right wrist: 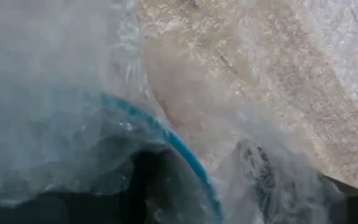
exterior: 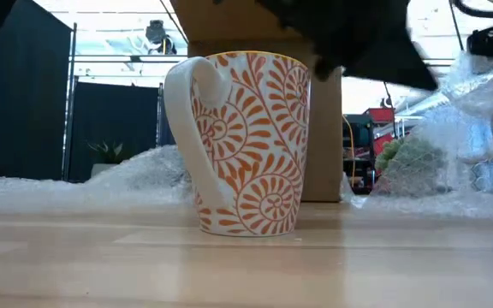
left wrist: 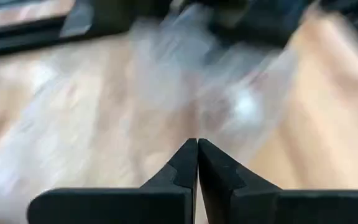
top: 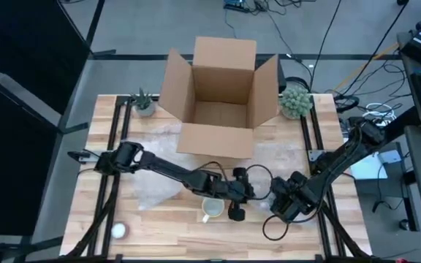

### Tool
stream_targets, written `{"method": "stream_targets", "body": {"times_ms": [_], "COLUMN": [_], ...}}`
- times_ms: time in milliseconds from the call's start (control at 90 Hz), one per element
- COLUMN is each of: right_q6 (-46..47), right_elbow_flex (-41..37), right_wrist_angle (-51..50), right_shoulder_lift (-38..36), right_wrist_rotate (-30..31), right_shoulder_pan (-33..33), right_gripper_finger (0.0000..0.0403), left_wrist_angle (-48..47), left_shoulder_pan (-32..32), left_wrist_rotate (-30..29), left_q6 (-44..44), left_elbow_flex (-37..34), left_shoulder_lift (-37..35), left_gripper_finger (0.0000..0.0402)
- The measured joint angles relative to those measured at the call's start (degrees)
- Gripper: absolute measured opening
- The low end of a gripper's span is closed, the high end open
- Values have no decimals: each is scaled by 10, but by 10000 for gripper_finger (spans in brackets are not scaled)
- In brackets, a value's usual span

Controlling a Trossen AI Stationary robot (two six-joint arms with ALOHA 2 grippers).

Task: Wrap mug
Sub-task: Wrap the red cup with the bubble wrap

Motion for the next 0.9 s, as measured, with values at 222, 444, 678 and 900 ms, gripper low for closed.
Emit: {"method": "stream_targets", "body": {"times_ms": [222, 444, 678, 900], "right_q6": [-2, -6, -9, -49], "right_elbow_flex": [-1, -1, -1, 6], "right_wrist_angle": [6, 8, 12, 18], "right_shoulder_lift": [1, 1, 1, -9], "right_wrist_rotate": [-2, -2, -4, -11], "right_shoulder_pan": [0, 0, 0, 0], "right_gripper_finger": [219, 219, 219, 219], "left_wrist_angle": [227, 349, 376, 376], "left_shoulder_pan": [31, 24, 13, 16], "left_wrist_rotate": [32, 130, 136, 136], "left_q6": [-2, -16, -16, -46], "left_elbow_flex": [-18, -17, 33, 49], "left_shoulder_lift": [48, 76, 140, 160], "left_gripper_finger": [0, 0, 0, 0]}}
